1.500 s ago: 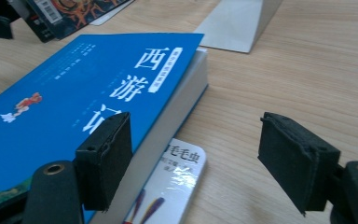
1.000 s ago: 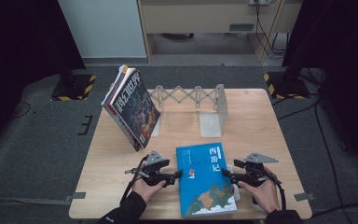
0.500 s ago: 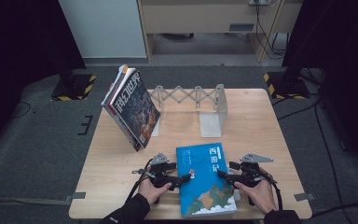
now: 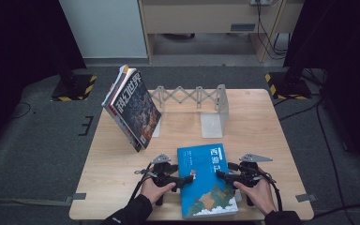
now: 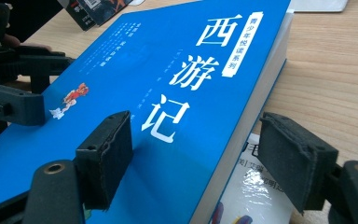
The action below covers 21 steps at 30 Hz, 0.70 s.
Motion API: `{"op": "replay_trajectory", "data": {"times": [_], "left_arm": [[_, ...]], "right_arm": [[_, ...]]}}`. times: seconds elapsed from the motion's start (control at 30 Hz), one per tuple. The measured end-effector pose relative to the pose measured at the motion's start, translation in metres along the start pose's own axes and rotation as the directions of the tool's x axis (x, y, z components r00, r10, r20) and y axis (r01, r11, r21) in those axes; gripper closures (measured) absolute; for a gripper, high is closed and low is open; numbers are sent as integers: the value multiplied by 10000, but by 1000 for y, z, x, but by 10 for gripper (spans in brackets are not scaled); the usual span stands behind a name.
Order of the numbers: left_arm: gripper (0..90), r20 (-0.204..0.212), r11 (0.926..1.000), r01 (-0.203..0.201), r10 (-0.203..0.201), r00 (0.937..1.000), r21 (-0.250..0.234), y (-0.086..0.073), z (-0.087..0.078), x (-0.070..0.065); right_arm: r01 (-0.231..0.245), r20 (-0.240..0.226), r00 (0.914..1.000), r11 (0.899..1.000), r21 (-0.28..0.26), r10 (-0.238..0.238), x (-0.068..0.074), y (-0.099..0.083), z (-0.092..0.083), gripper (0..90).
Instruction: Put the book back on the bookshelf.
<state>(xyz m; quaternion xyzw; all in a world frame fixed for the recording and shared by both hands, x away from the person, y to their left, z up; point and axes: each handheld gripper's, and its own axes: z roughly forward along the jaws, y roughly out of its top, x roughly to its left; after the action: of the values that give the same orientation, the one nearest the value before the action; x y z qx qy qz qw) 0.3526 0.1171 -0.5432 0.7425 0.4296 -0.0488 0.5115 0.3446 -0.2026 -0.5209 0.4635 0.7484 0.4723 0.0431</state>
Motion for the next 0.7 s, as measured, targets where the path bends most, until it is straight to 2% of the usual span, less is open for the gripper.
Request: {"op": "replay_trajectory", "data": {"times": [0.07, 0.17, 0.3, 0.47, 0.7], "left_arm": [[0, 110, 9996, 219, -218, 9997, -155, 0, 0, 2], [0, 253, 9993, 304, -299, 9992, -207, 0, -1, 4], [52, -6, 9997, 195, -195, 9998, -142, 1, -1, 3], [45, -183, 9997, 177, -180, 9997, -182, 3, 3, 1], [22, -222, 9999, 108, -111, 9997, -133, 3, 5, 0]], "right_arm": [[34, -44, 10000, 10000, 17, -34, 0, 0, 1, 267], [10, -142, 9999, 10000, 22, -10, 0, 0, 2, 268], [-84, -240, 9997, 10000, -26, 84, 1, 0, 5, 267], [-135, -208, 9997, 9999, 31, 136, 0, 0, 4, 259], [-208, -216, 9995, 9998, 27, 209, -1, 0, 4, 260]]}}
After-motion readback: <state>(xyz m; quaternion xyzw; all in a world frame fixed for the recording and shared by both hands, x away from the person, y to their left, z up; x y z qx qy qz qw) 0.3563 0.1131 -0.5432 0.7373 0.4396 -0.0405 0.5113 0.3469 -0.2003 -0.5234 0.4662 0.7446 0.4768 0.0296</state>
